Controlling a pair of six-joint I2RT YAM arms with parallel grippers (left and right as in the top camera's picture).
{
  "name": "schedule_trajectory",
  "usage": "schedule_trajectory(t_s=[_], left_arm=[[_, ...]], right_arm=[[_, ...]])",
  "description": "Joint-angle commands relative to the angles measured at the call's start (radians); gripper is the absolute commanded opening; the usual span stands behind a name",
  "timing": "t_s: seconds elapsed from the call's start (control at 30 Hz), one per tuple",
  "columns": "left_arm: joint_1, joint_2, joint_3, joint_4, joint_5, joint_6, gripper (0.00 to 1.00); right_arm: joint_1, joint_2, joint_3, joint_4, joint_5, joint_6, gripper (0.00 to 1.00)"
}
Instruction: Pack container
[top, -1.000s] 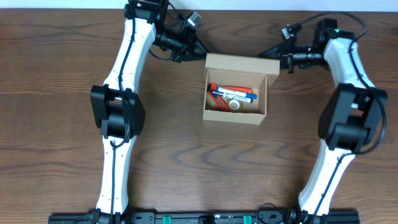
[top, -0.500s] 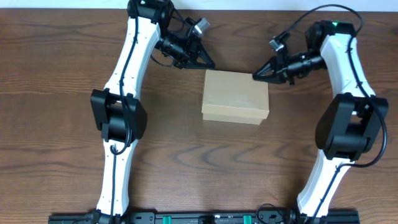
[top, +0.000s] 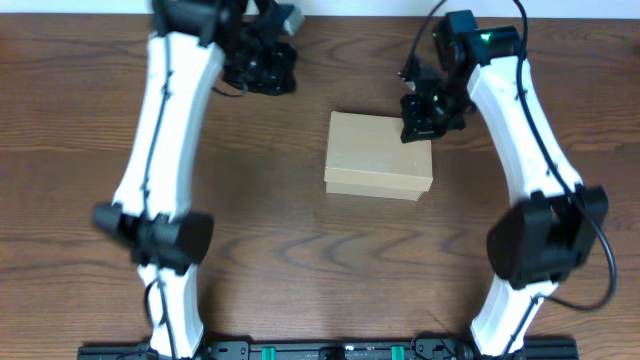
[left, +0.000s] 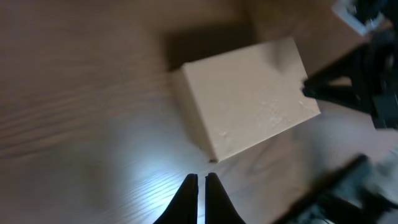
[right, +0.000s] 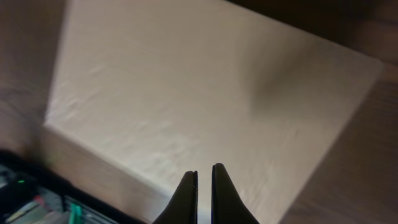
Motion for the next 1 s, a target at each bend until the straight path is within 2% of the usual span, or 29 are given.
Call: schedule_trajectory(t_s=[0.0,0.17,0.5,0.97], left_arm=[[0.0,-0.082,0.023,-0.002,-0.193,-0.044,0.06],[0.0,-0.144,0.023,-0.028,-0.229,-0.063,0.06],[0.0,-0.148,0.023,-0.067,-0.236,-0.062,0.06],[0.0,-0.148,0.023,-0.065,-0.239,-0.061,0.06]], right_arm=[[0.045,-0.033,0.002,-0.013,0.103,0.058,0.01],[0.108,-0.032,0.002,-0.054,0.103,0.065,0.02],[0.199,-0.029,-0.009,-0.054,0.113,0.069,0.02],[0.205,-0.029,-0.226,0.07,0.13,0.08,0.02]])
